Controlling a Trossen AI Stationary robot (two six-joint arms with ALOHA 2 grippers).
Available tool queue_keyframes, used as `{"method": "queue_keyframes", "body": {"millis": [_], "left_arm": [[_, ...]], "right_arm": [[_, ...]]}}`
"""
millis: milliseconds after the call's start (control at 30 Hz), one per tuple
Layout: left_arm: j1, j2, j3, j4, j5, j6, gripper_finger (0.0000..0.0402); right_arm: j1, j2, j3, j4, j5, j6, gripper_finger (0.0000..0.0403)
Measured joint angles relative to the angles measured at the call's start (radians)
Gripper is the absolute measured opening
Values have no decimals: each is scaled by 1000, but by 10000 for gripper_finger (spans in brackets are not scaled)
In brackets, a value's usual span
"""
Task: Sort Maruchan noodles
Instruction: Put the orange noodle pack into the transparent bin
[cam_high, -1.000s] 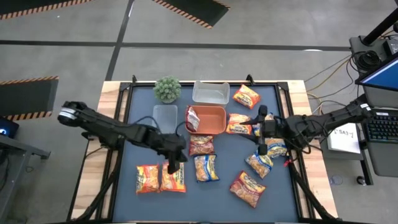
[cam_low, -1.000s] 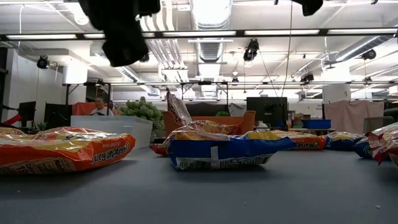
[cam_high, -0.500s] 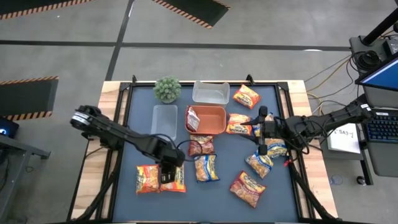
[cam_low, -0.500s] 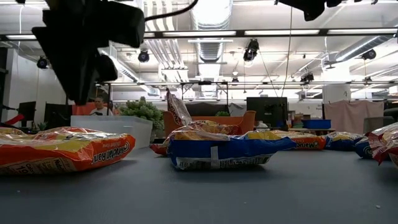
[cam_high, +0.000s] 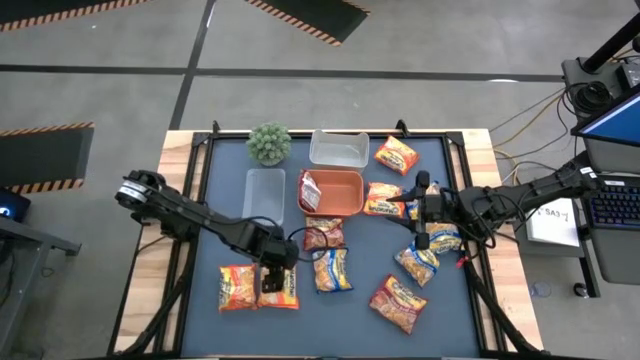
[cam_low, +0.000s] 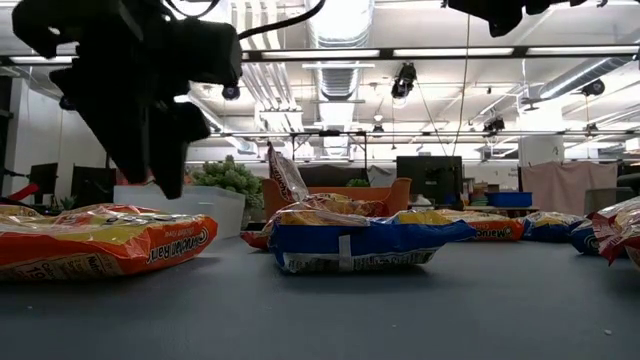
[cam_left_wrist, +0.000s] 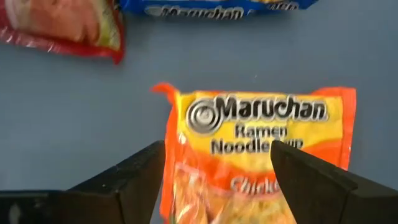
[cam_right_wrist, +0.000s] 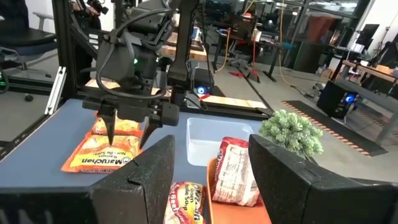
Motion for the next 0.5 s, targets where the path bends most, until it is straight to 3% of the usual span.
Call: {"method": "queue_keyframes", "body": {"millis": [233, 500], "left_arm": [[0, -12, -112, 143, 1, -18, 262], [2, -25, -240, 358, 78, -74, 236]], "right_arm": [[0, 13, -1, -2, -3, 1, 194], [0, 13, -1, -3, -3, 3, 194]]}}
